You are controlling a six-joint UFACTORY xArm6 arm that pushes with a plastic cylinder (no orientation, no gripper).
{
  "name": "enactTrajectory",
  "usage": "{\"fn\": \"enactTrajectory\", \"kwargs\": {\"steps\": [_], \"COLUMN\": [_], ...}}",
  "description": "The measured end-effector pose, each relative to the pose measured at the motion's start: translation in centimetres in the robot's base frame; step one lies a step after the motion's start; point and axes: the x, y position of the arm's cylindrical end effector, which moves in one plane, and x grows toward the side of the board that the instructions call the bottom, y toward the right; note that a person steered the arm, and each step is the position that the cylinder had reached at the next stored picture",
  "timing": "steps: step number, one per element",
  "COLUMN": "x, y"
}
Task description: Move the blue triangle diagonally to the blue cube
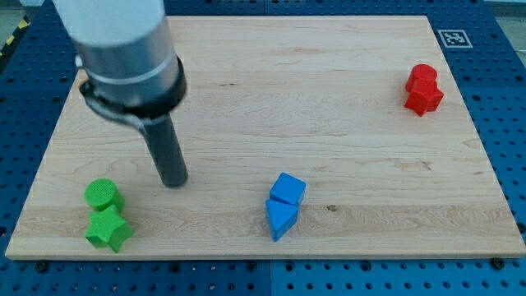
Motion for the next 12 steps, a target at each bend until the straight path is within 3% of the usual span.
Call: {"fn": "enactTrajectory", "kwargs": {"steps": [1, 4, 8, 12], "x": [3.4, 6.5, 5.2, 5.2], "y": [0.8, 7.6, 10.7, 19.5]}}
